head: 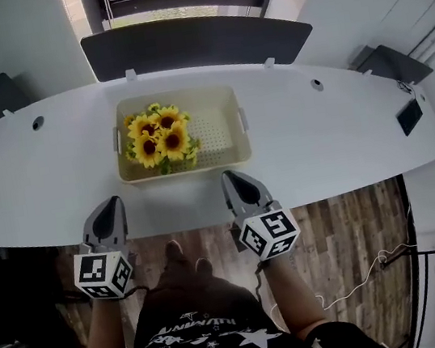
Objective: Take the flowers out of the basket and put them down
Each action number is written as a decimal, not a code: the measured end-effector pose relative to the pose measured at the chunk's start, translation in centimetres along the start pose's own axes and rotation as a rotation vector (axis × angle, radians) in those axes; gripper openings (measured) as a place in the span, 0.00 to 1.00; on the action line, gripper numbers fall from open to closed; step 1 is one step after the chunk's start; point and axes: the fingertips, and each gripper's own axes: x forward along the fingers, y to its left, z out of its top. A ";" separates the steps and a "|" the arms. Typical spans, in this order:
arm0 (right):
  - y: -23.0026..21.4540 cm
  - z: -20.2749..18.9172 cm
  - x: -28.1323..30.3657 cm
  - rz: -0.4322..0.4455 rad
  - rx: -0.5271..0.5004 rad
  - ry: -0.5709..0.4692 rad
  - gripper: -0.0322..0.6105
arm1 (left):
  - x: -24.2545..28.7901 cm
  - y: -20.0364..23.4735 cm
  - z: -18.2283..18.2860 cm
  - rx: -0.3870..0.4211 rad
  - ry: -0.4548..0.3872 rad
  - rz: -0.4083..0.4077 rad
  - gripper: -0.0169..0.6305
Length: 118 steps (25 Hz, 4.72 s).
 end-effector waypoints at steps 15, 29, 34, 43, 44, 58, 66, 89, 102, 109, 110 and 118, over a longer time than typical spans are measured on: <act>-2.9 4.2 5.9 -0.109 -0.041 -0.015 0.05 | 6.4 5.9 1.5 -0.009 0.023 -0.053 0.04; -5.2 3.1 8.6 -0.122 -0.079 0.043 0.05 | 9.0 6.8 -0.2 -0.006 0.082 -0.065 0.04; -6.3 4.3 10.8 -0.042 -0.072 0.050 0.05 | 9.5 6.1 -0.4 -0.012 0.105 -0.008 0.04; -6.6 3.8 13.8 0.113 -0.149 0.178 0.05 | 10.1 6.0 -3.0 -0.024 0.211 0.094 0.17; -6.6 3.5 14.1 0.125 -0.155 0.206 0.05 | 10.1 6.3 -3.4 -0.026 0.227 0.115 0.17; -4.3 -0.8 17.3 0.292 -0.308 0.521 0.07 | 10.8 6.9 -5.0 -0.066 0.301 0.195 0.16; -3.8 -5.1 18.1 0.360 -0.503 0.748 0.25 | 10.8 6.9 -5.0 -0.084 0.294 0.200 0.14; 0.7 -10.6 17.7 0.752 -0.676 0.833 0.72 | 11.0 6.7 -5.0 -0.110 0.292 0.185 0.15; 2.3 -12.7 19.9 0.699 -0.556 0.701 0.86 | 10.9 6.5 -5.1 -0.110 0.296 0.193 0.14; 3.1 -13.8 21.5 0.671 -0.512 0.674 0.89 | 10.8 6.6 -5.1 -0.121 0.295 0.196 0.14; 3.3 -13.9 21.7 0.673 -0.504 0.670 0.90 | 10.8 6.6 -5.1 -0.123 0.295 0.196 0.14; 4.7 -14.1 23.0 0.710 -0.499 0.607 0.89 | 10.8 6.7 -5.1 -0.134 0.296 0.197 0.14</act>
